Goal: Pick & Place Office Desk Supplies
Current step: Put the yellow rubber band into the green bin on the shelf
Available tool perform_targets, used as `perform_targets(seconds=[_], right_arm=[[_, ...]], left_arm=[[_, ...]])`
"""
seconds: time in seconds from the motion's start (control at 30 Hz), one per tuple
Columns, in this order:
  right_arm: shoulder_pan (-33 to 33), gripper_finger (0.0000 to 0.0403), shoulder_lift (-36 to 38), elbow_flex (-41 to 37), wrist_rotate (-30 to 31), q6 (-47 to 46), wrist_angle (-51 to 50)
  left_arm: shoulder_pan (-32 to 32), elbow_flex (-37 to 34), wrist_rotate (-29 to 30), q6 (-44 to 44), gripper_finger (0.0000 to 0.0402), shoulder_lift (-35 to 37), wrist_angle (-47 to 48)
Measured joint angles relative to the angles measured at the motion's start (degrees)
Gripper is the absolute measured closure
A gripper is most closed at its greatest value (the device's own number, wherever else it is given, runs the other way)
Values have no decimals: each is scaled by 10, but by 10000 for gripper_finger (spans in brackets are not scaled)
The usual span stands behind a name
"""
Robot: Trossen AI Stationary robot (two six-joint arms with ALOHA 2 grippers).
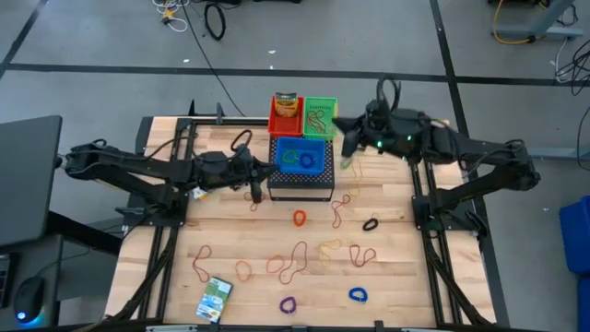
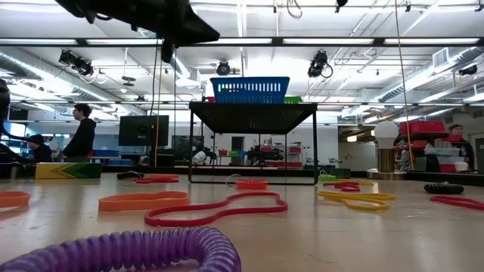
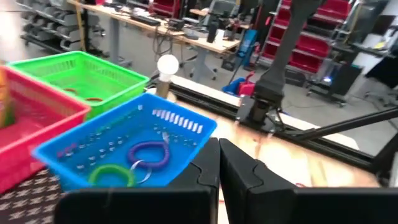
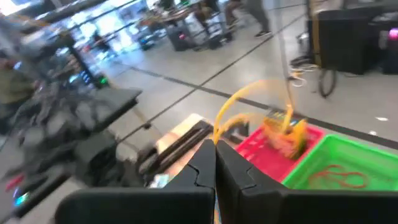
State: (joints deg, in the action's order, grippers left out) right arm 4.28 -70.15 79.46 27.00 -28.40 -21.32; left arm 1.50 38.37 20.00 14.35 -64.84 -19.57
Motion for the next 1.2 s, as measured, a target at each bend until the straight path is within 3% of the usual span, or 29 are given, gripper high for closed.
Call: perform_targets(seconds=[0.23, 0.6, 0.97, 1.2], right_arm=[[95, 403, -22, 63, -37, -34, -100], [236, 398, -141, 76, -192, -51, -127], [284, 397, -266, 76, -223, -23, -130], [283, 395, -301, 76, -243, -18, -142]], left_arm=[[0, 0, -29, 7, 395, -48, -53], [28, 0, -35, 11, 396, -121, -169], [28, 0, -22, -2, 396, -116, -160], [17, 0, -20, -13, 396, -111, -130]])
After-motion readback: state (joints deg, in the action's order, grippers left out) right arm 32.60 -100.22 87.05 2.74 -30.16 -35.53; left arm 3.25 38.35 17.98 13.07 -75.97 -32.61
